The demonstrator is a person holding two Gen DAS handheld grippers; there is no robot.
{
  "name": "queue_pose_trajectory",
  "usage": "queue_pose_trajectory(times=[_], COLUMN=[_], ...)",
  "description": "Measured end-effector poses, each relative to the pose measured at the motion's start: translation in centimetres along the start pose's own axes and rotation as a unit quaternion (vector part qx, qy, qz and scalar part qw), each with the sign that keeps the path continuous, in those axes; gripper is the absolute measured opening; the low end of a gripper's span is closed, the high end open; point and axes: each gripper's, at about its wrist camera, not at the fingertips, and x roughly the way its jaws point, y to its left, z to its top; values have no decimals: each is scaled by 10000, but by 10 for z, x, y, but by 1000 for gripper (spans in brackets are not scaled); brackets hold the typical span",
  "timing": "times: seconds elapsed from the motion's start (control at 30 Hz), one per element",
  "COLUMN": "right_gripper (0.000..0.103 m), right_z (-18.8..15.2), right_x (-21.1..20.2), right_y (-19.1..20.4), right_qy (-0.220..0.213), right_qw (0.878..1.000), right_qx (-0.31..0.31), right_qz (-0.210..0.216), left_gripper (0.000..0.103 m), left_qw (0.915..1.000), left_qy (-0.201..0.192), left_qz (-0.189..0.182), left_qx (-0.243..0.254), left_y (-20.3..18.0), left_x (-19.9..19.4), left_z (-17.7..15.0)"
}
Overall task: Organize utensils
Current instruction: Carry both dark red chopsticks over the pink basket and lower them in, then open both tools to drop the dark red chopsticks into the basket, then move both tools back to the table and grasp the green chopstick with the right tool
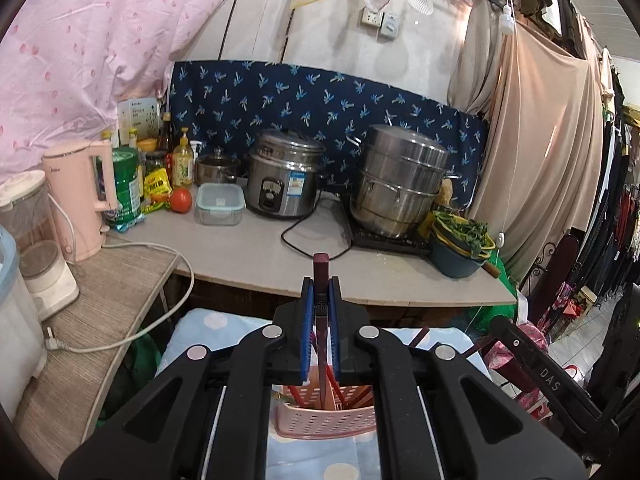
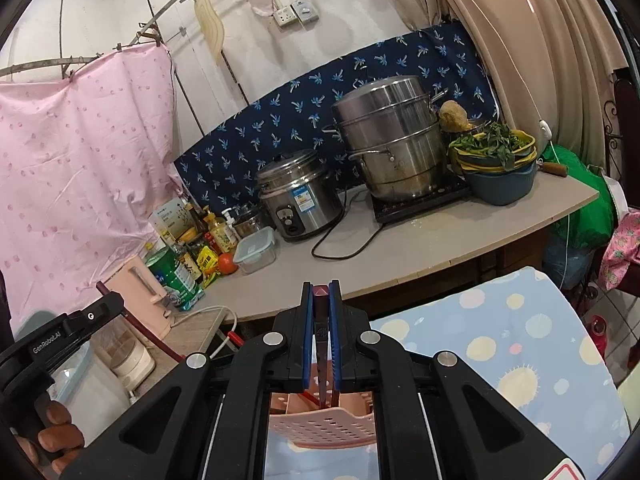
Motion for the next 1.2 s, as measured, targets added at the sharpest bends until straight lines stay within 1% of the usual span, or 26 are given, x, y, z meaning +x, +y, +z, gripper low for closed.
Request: queue_pose_trajectory(times=[0.17,0.23,0.3,0.33,0.37,0.47,0.63,0.87,1.0,1.2], right_gripper=[7,12,13,13,13,13,14,14,14,14], right_z=[-7,-8,-7,-7,-7,-8,-17,-43,-67,-120], right_x=[7,5,3,1,0,-6,-19,-44,-62,-85], right_y=[-4,-6,-6,-6,-6,-5,0,5,5,1], right_qy=[141,102,86,83,80,79,147,393,605,1150], right_qw=[9999,9999,9999,9999,9999,10000,9999,9989,9977,9928], right_qx=[26,59,64,68,68,37,-44,-169,-212,-237], right_qz=[-28,-42,-34,-25,-18,6,78,190,215,230], left_gripper=[8,8,9,15,23,33,34,35,36,36], left_qw=[9999,9998,9998,9999,9999,9999,9998,9996,9992,9968], left_qy=[163,160,150,132,120,76,95,203,347,755], left_qz=[15,34,40,64,82,129,154,172,196,221], left_qx=[-56,-74,-78,-79,-77,-54,-65,-71,-87,-168], left_y=[3,3,3,3,3,2,3,7,11,22], left_x=[12,13,12,11,10,6,-3,-20,-32,-48], left_z=[-10,-13,-14,-14,-14,-16,-21,-37,-56,-101])
